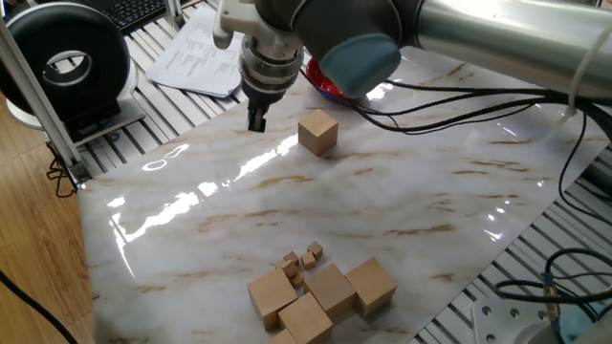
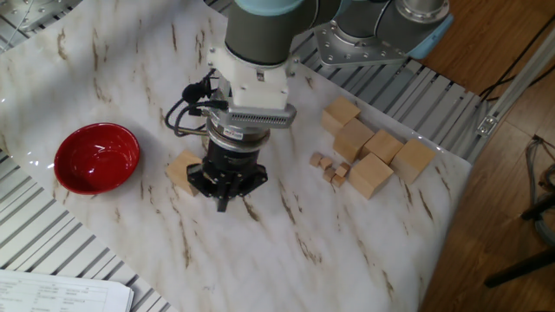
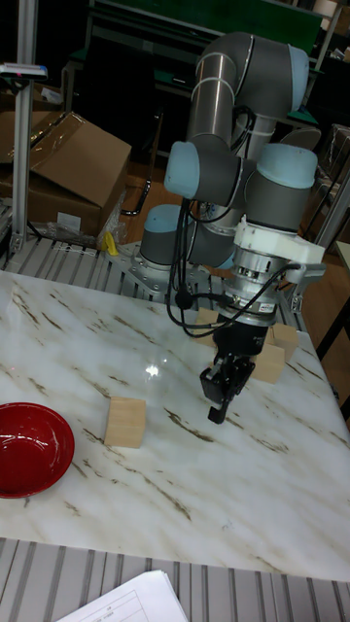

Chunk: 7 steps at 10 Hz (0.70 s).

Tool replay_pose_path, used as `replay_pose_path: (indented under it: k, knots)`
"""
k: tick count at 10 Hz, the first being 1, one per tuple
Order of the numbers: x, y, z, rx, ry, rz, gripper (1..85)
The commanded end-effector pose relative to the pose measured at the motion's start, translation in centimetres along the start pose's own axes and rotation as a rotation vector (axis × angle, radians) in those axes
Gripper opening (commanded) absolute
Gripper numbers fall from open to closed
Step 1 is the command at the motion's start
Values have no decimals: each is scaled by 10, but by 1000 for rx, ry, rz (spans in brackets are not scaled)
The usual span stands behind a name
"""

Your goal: Stack the blocks into a pyramid shape

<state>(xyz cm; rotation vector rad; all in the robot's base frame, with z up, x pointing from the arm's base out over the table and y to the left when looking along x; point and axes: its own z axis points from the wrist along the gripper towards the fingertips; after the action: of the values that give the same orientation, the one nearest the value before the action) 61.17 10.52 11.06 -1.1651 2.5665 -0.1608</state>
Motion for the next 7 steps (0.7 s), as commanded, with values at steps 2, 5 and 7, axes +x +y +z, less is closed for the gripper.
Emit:
replay_pose_path:
  k: [2,5,7]
  knots:
    - [-3,27,-3,-109,-15,9,10]
    - [-13,92,-28,-350,-34,78,10]
    - [12,116,-63,-409,53,51,10]
